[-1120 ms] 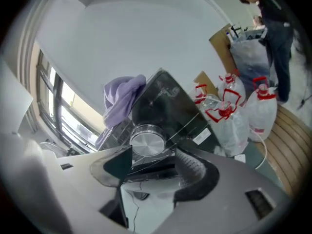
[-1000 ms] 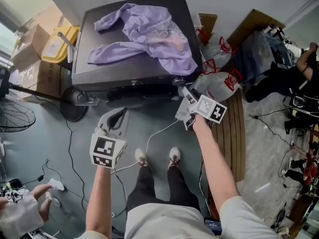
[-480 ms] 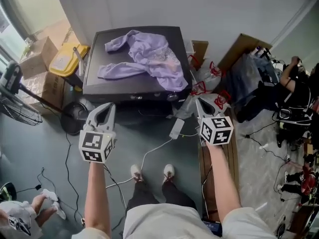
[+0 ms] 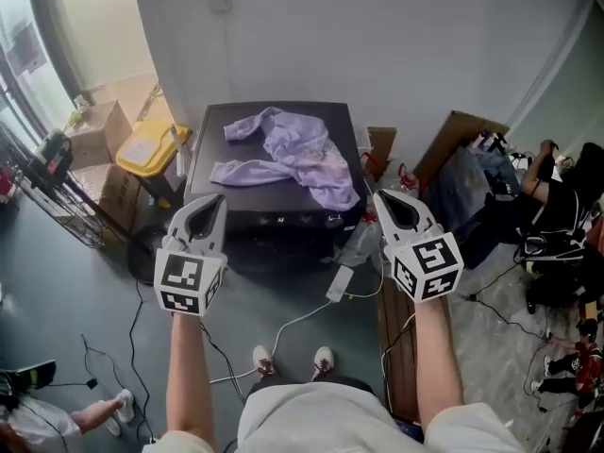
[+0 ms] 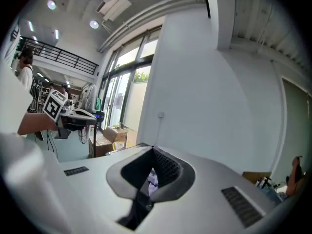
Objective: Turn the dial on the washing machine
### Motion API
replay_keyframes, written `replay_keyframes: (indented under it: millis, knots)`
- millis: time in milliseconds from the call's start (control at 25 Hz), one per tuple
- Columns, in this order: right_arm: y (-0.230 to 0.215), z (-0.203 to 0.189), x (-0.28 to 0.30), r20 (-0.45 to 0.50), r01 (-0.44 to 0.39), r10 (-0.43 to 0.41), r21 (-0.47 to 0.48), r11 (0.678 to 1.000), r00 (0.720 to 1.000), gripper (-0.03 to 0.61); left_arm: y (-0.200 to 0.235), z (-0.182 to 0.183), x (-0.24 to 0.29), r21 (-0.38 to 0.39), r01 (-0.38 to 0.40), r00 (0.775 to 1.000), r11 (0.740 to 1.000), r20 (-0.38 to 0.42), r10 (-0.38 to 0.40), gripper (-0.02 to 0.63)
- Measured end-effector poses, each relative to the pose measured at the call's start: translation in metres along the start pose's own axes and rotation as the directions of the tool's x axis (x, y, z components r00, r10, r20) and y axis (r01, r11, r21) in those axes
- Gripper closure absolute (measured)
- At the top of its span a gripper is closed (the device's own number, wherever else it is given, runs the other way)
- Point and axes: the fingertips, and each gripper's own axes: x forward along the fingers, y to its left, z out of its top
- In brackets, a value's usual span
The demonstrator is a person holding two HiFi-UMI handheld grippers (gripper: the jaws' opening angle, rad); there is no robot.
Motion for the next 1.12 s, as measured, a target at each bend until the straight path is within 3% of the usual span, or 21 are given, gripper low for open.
replay_keyframes:
  millis: [440,1120]
  knots:
    - [0.028,0.069,-0.018,0.102,-0.047,0.055,-0.087,0.995,0.993,0.565,0.005,0.071,-0.031,0.127,0.016,0.996,0.992,0.09,-0.027,0.604]
    - [0.043,0.067,-0.013,0.103,-0.087,0.097,-0.104,0.991,0.99,0.565,0.001,0.068,-0.04,0.124,0.022,0.995,0.992,0.091,-0.034,0.604]
